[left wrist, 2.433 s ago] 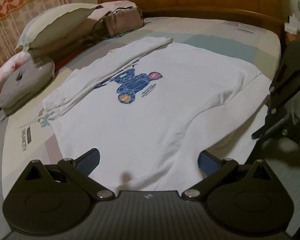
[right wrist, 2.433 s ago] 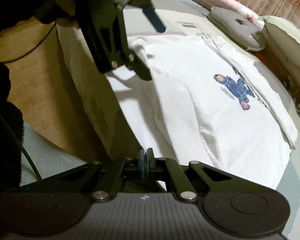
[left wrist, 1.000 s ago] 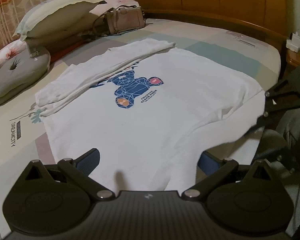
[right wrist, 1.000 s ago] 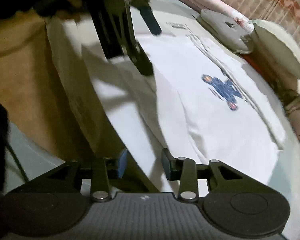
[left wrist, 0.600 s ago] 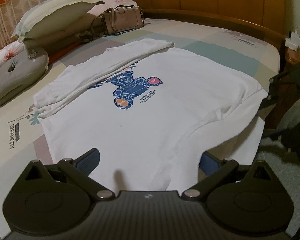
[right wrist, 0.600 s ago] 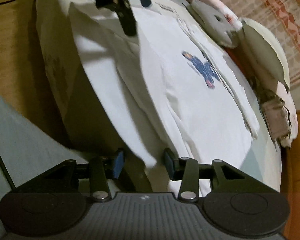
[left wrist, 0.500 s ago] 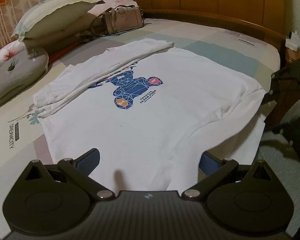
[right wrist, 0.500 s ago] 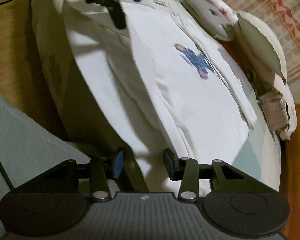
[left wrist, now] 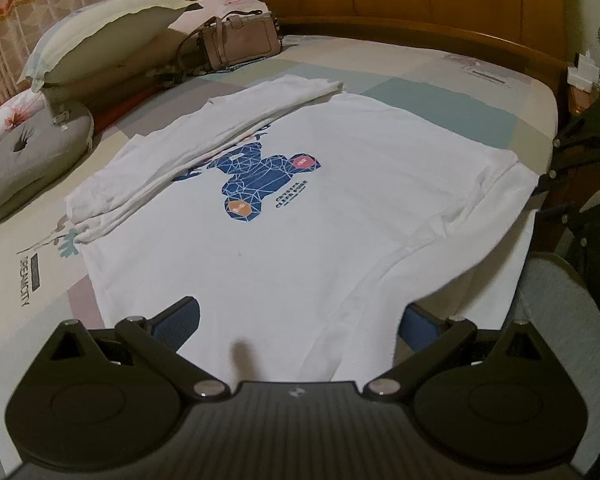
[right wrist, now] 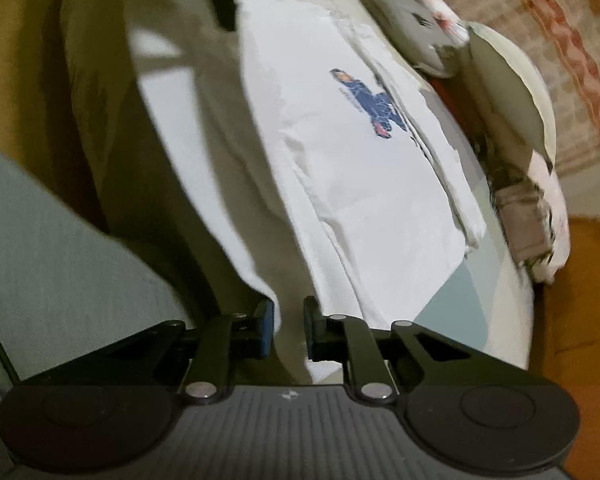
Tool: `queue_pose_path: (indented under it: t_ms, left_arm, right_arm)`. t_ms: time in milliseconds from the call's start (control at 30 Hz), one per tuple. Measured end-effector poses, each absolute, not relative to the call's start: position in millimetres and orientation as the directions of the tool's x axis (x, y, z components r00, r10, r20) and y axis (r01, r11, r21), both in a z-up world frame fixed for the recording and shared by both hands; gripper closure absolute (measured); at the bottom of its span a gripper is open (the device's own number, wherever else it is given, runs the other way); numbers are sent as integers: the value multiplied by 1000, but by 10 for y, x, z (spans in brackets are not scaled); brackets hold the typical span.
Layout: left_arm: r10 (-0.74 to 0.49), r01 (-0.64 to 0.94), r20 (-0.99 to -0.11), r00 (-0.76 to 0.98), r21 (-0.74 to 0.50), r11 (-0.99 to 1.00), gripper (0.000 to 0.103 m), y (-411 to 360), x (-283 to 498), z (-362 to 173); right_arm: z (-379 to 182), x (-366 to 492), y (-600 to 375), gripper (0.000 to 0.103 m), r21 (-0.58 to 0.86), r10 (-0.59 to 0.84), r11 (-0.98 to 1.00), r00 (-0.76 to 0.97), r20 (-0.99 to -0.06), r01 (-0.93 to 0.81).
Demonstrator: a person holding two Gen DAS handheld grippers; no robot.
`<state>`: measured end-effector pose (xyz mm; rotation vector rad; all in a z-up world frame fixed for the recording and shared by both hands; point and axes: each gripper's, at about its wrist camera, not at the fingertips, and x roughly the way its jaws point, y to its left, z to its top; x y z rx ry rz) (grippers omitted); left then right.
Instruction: Fold clothes
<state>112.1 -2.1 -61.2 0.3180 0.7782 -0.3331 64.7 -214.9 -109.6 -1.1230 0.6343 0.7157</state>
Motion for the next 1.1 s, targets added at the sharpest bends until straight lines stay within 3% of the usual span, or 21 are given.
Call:
queue_pose_path:
  t_ms: [33,400,533,600,767,867,933,967,1033,1100]
  left_arm:
    - [-172,405,-726,666,158,901,1,-27,1121,-612]
    - [-188,441,-759,623,143,886,1,-58,921,-675]
    - [-246,492,-773,584,97,865,1,-55,752,-637]
    - [-253,494,-765,592,96,864,1,-51,735,-603]
    - [-272,499,-743,612,95,862,1,-39,690,-519]
    - [-283,501,-729,623,94,860,1,-33,663,-468]
    - [-285,503,-726,625,96,859,1,-24,649,-454]
    - [-283,503,-728,624,98,859,1,-18,644,-457]
    - [-278,503,-732,622,102,858,1,-6,635,-464]
    - [-273,504,-736,619,105,857,1,6,625,-470]
  right_arm:
    - [-1103,619,-2155,101,-574,178,248,619,-765,-781]
    - [-1030,562,-2440,102,-457,102,266,497,-862,-848]
    - [-878,563,-2555,102,-469,100,304,517,-850,-829]
    - [-760,582,-2550,97,-471,133,336,536,-834,-816]
    - [-641,592,-2354,67,-462,235,353,555,-798,-814]
    - [-862,614,-2160,67,-463,238,305,537,-809,-833]
    - [-979,626,-2109,71,-484,213,282,546,-810,-828]
    - [-1031,631,-2092,95,-499,197,272,555,-808,-823]
    - [-1030,626,-2132,101,-508,191,270,562,-805,-818]
    - [-970,623,-2242,101,-497,177,281,554,-814,-821]
